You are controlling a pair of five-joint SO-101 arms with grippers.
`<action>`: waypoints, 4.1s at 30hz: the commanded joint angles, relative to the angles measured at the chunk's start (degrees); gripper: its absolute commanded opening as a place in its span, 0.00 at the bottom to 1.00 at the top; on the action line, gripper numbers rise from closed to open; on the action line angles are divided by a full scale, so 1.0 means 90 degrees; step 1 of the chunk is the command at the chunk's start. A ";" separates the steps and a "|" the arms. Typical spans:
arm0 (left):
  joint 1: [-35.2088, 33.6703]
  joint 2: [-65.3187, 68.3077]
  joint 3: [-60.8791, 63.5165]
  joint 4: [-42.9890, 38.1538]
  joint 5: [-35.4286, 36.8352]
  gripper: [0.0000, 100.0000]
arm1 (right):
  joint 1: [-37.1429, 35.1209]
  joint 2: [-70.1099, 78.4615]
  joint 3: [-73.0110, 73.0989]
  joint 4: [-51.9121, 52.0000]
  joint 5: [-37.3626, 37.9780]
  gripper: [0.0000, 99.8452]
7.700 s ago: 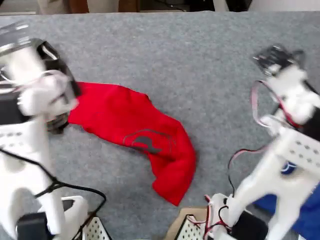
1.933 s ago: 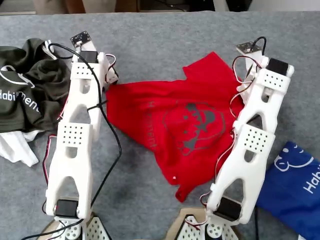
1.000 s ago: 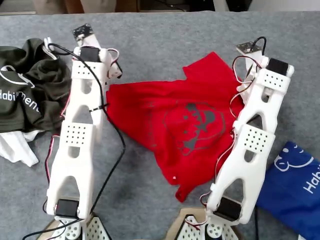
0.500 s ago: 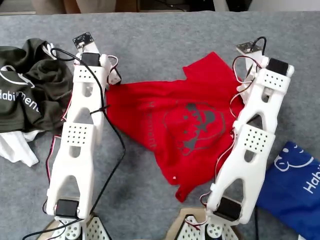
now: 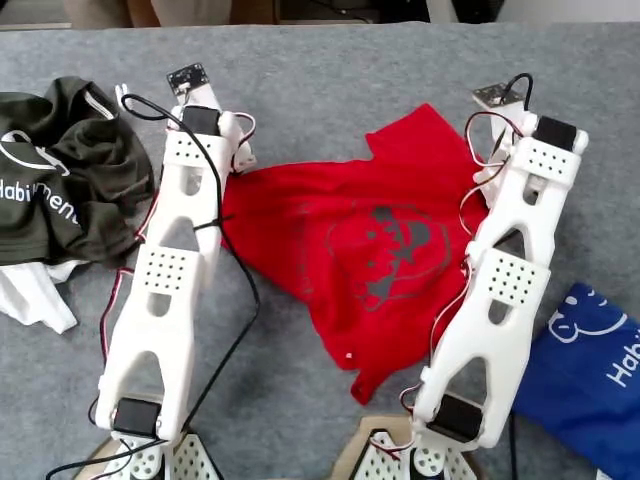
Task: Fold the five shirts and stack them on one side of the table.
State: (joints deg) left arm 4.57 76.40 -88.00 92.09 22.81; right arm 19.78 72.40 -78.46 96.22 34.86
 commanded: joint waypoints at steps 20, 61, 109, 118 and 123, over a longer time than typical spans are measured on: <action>-0.0137 -0.0298 -0.0742 0.0996 -0.0498 0.02 | -0.0659 -0.0376 -0.1626 0.0606 -0.0088 0.18; -0.0127 -0.4342 0.4454 0.0977 -0.2081 0.02 | -0.1822 -0.0112 0.0923 -0.3810 0.0195 0.00; -0.0293 -1.1004 0.4435 0.0947 -0.2608 0.02 | -0.1441 -0.8571 -0.1822 -0.0107 -0.1289 0.01; -0.0293 -1.2283 0.4200 0.0957 -0.2618 0.02 | -0.0757 -0.9626 -0.1822 -0.1133 -0.1153 0.01; -0.0293 -1.2996 0.4347 0.0957 -0.2608 0.02 | -0.0708 -1.0154 -0.1812 -0.1153 -0.0713 0.01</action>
State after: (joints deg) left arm 2.37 -37.63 -48.35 100.26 -0.40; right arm 12.40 -17.01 -95.08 87.25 26.42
